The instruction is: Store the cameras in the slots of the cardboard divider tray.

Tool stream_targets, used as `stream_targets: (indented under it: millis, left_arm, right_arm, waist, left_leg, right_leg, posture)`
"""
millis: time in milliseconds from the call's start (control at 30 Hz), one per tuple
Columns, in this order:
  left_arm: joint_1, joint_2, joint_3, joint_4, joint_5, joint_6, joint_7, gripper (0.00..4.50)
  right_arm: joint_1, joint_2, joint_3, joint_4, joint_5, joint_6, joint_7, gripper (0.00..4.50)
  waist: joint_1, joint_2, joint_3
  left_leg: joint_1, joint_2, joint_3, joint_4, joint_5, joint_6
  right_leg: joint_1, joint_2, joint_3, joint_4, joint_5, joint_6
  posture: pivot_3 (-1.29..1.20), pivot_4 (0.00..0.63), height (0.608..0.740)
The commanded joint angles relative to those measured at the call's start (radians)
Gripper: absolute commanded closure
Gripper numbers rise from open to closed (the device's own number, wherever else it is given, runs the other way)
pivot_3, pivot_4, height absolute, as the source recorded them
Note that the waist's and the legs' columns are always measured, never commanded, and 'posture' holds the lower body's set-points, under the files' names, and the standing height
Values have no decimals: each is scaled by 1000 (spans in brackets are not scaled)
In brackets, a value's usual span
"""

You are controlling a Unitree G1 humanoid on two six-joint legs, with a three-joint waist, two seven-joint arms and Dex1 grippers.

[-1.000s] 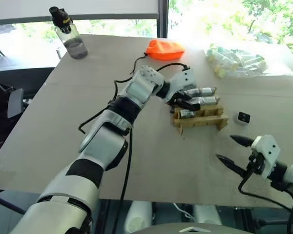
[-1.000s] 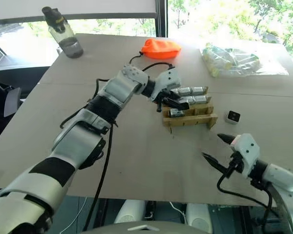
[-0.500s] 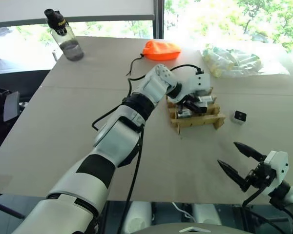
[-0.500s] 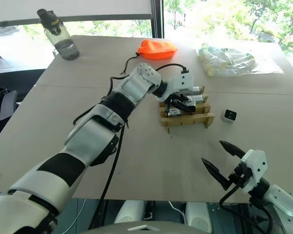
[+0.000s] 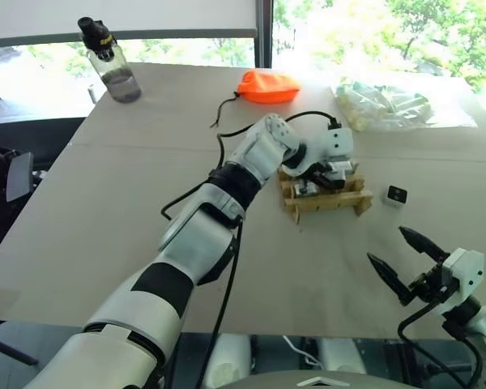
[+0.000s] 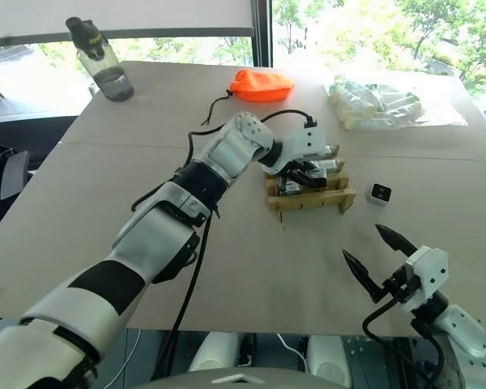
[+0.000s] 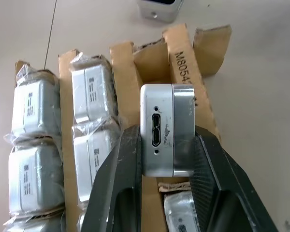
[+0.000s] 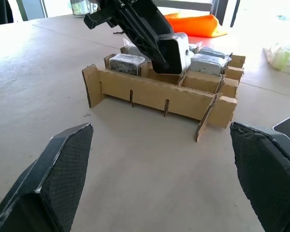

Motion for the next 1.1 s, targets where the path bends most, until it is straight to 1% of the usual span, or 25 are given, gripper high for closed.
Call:
stream_targets:
  millis: [33, 133, 300, 500, 733, 1000, 1033, 1100]
  left_arm:
    - [33, 21, -46, 26, 69, 33, 22, 3750]
    - [32, 17, -47, 29, 85, 48, 53, 3750]
    - [26, -9, -57, 36, 93, 141, 67, 3750]
    - [16, -44, -69, 69, 90, 241, 25, 3750]
    - [26, -54, -69, 45, 77, 260, -32, 3750]
    - [27, -74, -37, 24, 49, 310, -45, 3750]
    - [27, -77, -34, 24, 43, 319, -51, 3750]
    - [29, -78, -36, 23, 44, 319, -50, 2708]
  right_arm:
    - [0, 3, -10, -4, 9, -40, -7, 0]
    - [-16, 1, -4, 10, 1, -50, -10, 0]
    - [-25, 6, 12, 20, -13, -72, -19, 0]
    - [-13, 16, 20, 24, -24, -100, -32, 0]
    - [1, 16, 24, 25, -36, -120, -39, 0]
    - [-5, 9, 23, 20, -31, -115, -50, 0]
    - [-6, 8, 23, 21, -30, -114, -50, 0]
    - [-8, 8, 22, 20, -29, -113, -52, 0]
  waist:
    - [0, 0, -1]
    - [-1, -1, -3]
    - [-1, -1, -8]
    - [-1, 0, -13]
    - [-2, 1, -16]
    - [-1, 1, -16]
    - [-1, 1, -17]
    - [-1, 2, -17]
  left_leg:
    - [0, 0, 0, 0, 0, 0]
    - [1, 0, 1, 0, 0, 0]
    - [3, 0, 1, 0, -2, 3]
    - [3, 0, 1, 0, -2, 4]
    - [3, 0, 1, 0, -3, 5]
    - [1, 0, 1, 0, -4, 6]
    - [1, 0, 1, 0, -3, 6]
    - [0, 0, 1, 0, -3, 6]
  right_leg:
    - [0, 0, 0, 0, 0, 0]
    - [0, 0, 1, 0, 0, 0]
    - [1, 0, 2, 2, -2, 3]
    - [1, 0, 2, 2, -2, 3]
    - [1, 0, 2, 2, -2, 3]
    - [-1, 0, 3, 2, -2, 3]
    - [-1, 0, 3, 1, -1, 1]
    - [-1, 0, 3, 1, 0, 0]
  posture:
    - [0, 150, 726]
    - [0, 150, 726]
    - [0, 150, 726]
    - [0, 150, 726]
    - [0, 150, 726]
    - [0, 150, 726]
    - [0, 150, 726]
    - [0, 150, 726]
